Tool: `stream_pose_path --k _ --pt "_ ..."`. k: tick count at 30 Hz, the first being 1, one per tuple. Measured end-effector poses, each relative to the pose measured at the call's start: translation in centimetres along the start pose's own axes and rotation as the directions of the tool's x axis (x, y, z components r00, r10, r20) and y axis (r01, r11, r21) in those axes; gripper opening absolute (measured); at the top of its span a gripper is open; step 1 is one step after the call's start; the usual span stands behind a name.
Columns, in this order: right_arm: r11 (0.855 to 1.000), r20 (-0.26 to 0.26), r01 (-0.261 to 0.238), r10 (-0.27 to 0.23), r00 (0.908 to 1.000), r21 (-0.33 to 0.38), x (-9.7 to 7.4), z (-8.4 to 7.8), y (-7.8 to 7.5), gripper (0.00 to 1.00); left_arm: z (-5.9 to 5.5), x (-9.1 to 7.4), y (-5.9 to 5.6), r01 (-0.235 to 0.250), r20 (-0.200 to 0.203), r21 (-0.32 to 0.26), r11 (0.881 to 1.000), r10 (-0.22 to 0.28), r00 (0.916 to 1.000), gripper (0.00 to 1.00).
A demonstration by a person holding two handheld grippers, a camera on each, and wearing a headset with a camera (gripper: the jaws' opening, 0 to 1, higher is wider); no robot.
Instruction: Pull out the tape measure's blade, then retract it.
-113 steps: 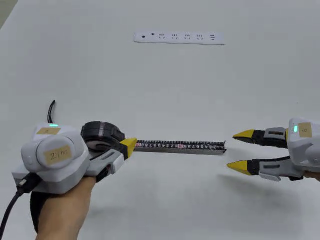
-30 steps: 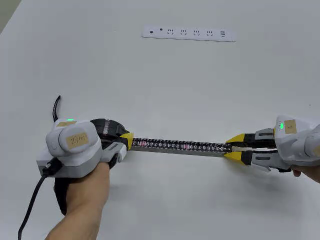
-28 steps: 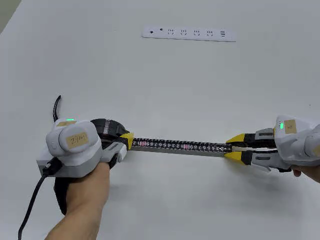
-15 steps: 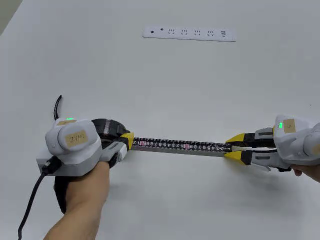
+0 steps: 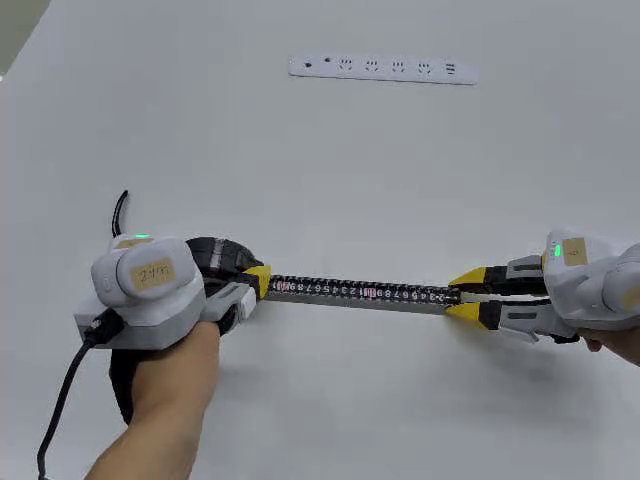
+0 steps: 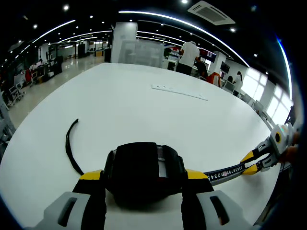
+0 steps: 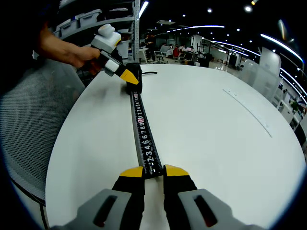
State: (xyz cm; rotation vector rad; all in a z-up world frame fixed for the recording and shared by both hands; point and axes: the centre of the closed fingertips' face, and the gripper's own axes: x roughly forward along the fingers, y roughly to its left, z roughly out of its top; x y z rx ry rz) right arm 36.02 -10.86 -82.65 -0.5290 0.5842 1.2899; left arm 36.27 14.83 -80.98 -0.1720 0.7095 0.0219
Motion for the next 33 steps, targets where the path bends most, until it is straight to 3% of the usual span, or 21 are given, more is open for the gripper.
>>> stream_pose_path --k 33 --pt "1.000 0.026 -0.024 0.023 0.9994 0.002 1.6 1.4 0.4 0.12 0.1 -0.2 -0.2 0.019 -0.011 -0.022 1.000 -0.019 0.9998 0.61"
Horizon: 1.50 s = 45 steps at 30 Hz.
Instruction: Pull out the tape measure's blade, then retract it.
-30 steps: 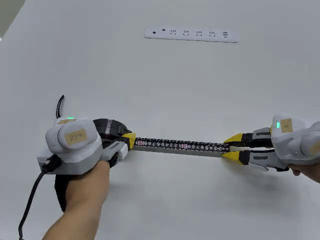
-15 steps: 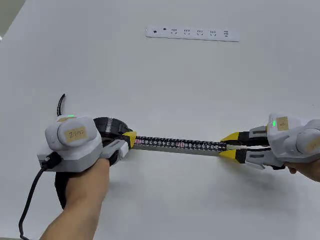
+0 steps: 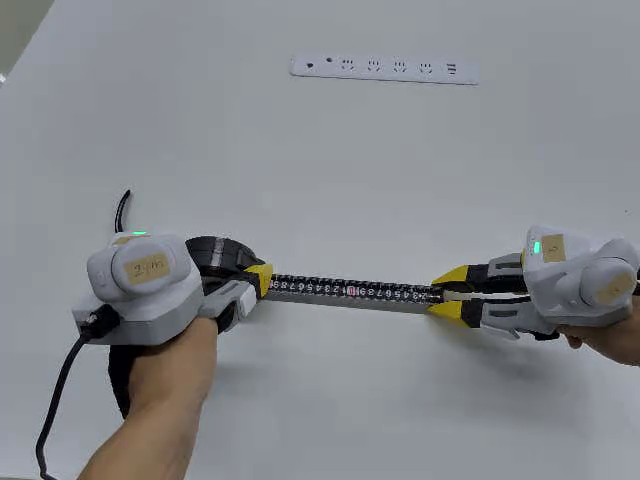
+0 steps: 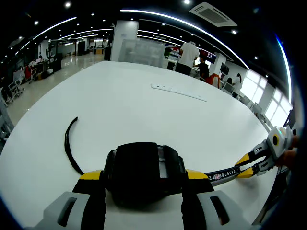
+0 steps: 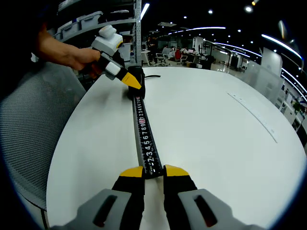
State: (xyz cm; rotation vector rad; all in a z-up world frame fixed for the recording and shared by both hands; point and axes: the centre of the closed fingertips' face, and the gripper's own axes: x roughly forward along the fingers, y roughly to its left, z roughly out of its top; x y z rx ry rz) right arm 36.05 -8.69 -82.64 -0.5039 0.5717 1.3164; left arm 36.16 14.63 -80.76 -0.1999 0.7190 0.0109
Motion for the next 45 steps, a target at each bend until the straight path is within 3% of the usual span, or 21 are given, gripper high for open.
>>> stream_pose_path --k 45 --pt "0.999 0.027 -0.034 0.035 0.9991 -0.010 2.9 2.5 0.5 0.13 0.0 0.1 0.1 0.014 -0.010 -0.017 1.000 -0.014 0.9998 0.61"
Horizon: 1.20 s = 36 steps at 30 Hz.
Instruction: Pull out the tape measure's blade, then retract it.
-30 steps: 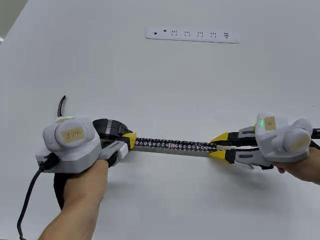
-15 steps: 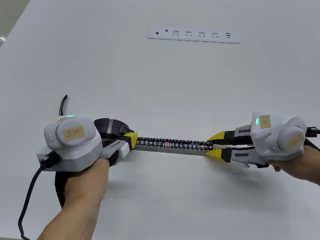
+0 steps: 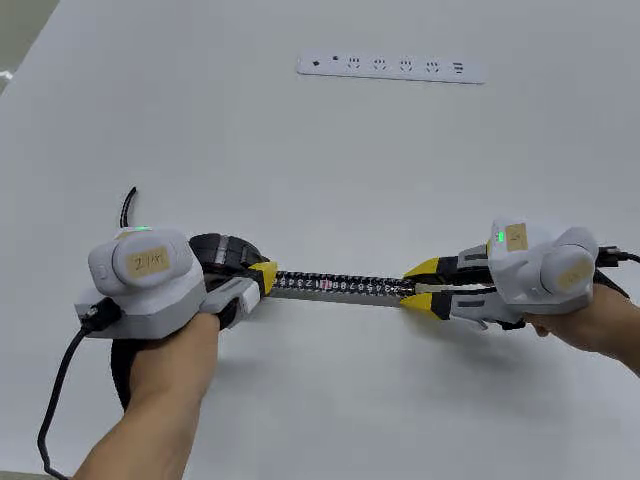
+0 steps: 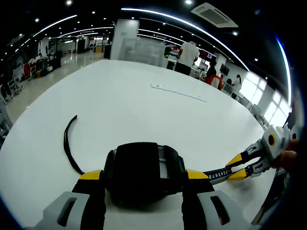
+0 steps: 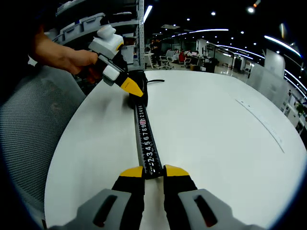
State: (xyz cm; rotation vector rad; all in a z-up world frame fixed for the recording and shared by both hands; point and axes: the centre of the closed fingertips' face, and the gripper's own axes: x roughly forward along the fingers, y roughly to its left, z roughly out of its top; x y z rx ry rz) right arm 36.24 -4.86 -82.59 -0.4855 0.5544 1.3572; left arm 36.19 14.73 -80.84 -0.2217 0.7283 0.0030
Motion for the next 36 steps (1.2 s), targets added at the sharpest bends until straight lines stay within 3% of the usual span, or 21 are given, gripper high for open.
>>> stream_pose_path --k 36 --pt "1.000 0.038 -0.023 0.023 0.9990 0.000 3.3 2.5 0.5 0.13 0.0 0.0 0.0 0.011 -0.008 -0.009 1.000 -0.011 0.9999 0.61"
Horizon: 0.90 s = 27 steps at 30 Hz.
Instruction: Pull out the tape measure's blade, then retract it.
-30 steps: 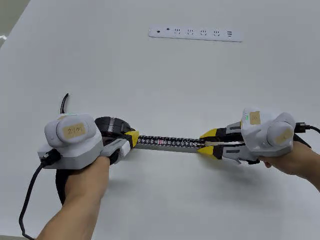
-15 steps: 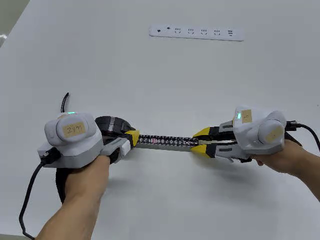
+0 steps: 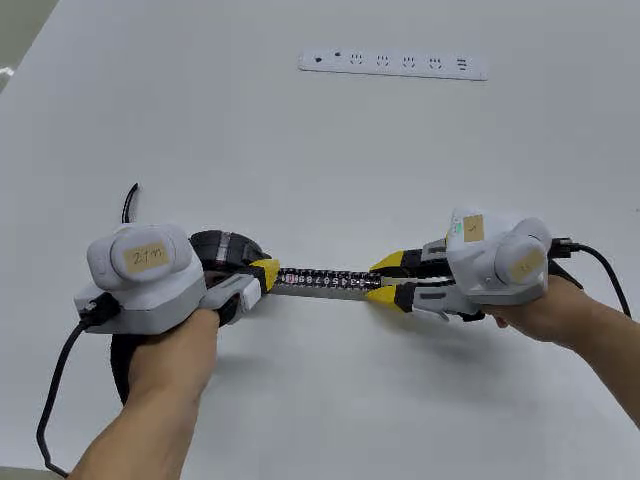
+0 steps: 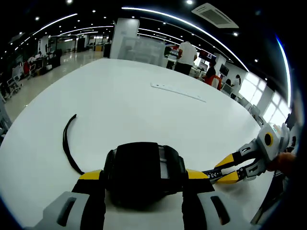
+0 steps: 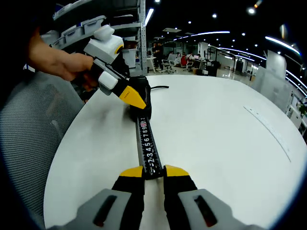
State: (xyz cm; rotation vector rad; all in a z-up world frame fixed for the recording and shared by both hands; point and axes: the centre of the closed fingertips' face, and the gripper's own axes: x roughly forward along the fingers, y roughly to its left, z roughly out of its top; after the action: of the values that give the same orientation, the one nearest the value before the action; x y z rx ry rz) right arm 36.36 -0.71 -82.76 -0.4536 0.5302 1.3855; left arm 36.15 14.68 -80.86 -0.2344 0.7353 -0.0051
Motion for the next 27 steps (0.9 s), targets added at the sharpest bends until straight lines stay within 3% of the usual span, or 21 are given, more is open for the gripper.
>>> stream_pose_path --k 27 --pt "1.000 0.022 -0.023 0.023 0.9995 -0.013 3.1 2.2 0.8 0.13 -0.1 0.1 -0.1 0.009 -0.009 -0.014 1.000 -0.009 0.9999 0.62"
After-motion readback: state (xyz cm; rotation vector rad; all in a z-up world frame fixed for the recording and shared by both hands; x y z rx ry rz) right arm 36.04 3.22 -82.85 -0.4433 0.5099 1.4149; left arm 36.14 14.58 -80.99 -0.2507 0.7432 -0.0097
